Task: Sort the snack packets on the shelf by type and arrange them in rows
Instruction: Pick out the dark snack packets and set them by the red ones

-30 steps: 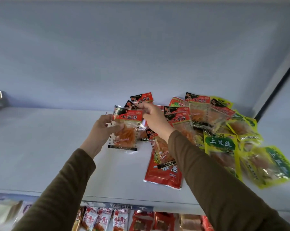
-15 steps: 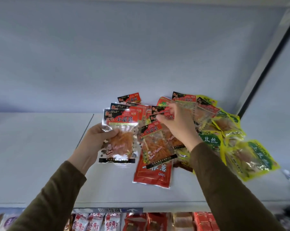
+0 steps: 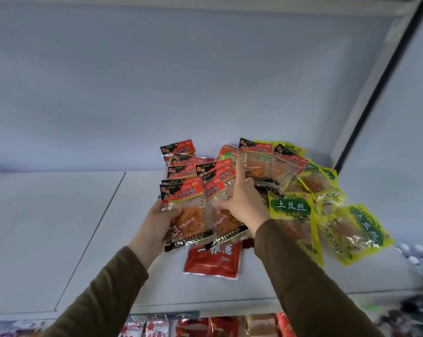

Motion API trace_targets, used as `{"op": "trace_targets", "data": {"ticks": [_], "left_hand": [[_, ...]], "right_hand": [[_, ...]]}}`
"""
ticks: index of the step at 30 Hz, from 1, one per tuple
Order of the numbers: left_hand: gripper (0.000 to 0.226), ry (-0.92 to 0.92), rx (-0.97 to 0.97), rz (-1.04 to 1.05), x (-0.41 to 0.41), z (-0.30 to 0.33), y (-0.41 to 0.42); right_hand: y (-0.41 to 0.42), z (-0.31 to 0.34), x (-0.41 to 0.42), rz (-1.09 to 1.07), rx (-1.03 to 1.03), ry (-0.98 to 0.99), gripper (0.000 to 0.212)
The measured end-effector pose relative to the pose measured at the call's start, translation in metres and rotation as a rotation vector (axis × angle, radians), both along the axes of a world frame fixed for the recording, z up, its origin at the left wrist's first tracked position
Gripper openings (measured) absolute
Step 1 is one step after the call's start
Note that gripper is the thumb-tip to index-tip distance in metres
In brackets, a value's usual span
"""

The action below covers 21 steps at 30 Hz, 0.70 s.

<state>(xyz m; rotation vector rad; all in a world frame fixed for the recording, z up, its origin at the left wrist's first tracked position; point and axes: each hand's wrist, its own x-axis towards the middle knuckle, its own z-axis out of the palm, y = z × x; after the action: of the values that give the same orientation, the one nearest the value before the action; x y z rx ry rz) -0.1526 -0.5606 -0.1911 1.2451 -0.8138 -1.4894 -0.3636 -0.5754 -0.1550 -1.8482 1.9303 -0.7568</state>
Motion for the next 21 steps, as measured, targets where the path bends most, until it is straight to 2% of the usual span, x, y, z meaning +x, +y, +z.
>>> {"op": "trace_targets", "data": {"ticks": [3, 6, 8, 10, 12, 15, 17, 21], "left_hand": [[0.021, 0.029, -0.036, 0.034, 0.001, -0.001, 0.003], [0.021, 0.044, -0.086, 0.066, 0.010, 0.000, 0.006], [0.022, 0.053, -0.104, 0.106, 0.018, 0.002, 0.005], [0.022, 0.049, -0.103, 0.155, 0.026, 0.005, 0.003], [0.022, 0.031, -0.094, 0.186, 0.032, 0.009, 0.001], [0.020, 0.036, -0.072, 0.159, 0.036, 0.015, -0.002], [0.023, 0.078, -0.067, 0.106, 0.033, 0.019, -0.003], [0.029, 0.181, -0.074, 0.002, 0.020, 0.030, -0.003]], "right_hand": [[-0.005, 0.001, -0.005, 0.016, 0.004, -0.174, 0.131], [-0.009, 0.003, -0.013, -0.003, 0.001, -0.421, 0.116], [-0.011, 0.003, -0.019, -0.001, -0.002, -0.562, 0.091], [-0.012, 0.005, -0.024, 0.021, -0.007, -0.660, 0.052], [-0.014, 0.010, -0.030, 0.016, -0.027, -0.735, 0.032], [-0.018, 0.021, -0.038, 0.052, -0.017, -1.014, 0.028], [-0.017, 0.025, -0.034, 0.139, 0.111, -1.233, 0.033], [-0.013, 0.016, -0.003, 0.301, 0.328, -1.288, 0.054]]}}
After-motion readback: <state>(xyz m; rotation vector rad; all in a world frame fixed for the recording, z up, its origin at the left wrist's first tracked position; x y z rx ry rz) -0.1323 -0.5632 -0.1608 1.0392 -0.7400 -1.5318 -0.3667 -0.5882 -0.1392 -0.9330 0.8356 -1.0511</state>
